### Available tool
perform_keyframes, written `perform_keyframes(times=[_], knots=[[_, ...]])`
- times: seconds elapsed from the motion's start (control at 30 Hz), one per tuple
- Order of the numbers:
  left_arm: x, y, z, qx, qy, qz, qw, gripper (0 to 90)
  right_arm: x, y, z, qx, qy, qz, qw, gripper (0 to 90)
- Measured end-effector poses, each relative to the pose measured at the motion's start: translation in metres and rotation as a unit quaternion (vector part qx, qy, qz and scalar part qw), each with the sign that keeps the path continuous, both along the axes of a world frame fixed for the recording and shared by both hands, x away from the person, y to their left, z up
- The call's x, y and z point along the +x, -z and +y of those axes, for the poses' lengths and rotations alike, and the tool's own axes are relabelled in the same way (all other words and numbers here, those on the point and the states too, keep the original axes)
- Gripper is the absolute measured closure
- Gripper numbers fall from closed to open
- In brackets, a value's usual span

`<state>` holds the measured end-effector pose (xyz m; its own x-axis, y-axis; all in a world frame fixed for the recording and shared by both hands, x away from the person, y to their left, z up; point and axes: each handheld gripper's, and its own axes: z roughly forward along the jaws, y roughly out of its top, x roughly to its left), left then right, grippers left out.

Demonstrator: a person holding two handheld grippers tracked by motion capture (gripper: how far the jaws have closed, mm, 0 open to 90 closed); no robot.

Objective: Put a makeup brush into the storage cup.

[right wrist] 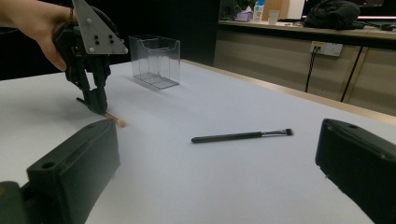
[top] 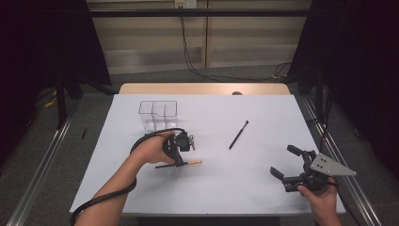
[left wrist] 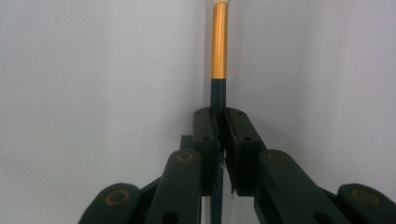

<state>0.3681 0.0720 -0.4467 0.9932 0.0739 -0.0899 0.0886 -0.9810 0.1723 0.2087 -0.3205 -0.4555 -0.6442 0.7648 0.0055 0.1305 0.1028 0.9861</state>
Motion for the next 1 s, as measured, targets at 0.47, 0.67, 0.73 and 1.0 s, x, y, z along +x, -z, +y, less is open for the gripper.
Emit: perform_keyframes(times=[0.47, 0.67, 0.73, 1.0], knots=[[0.0008, -0.0004, -0.0046, 0.02, -0.027, 0.008, 0.9994, 83.4, 0.0, 0.0003, 0.0, 0.002, -0.001, 0.001, 1.0, 0.0], [0.0007, -0.0002, -0.0063, 0.026, -0.023, 0.003, 0.9994, 83.1, 0.0, 0.0, 0.0003, 0.001, -0.002, -0.001, 1.0, 0.0], [0.0004, -0.0006, -0.0063, 0.028, -0.024, 0.003, 0.9993, 83.1, 0.0, 0.0001, 0.0003, 0.002, -0.001, 0.0, 1.0, 0.0], [0.0001, -0.0014, -0.0091, 0.039, -0.042, 0.005, 0.9983, 83.6, 0.0002, 0.0003, 0.0002, 0.001, -0.001, 0.001, 1.0, 0.0]])
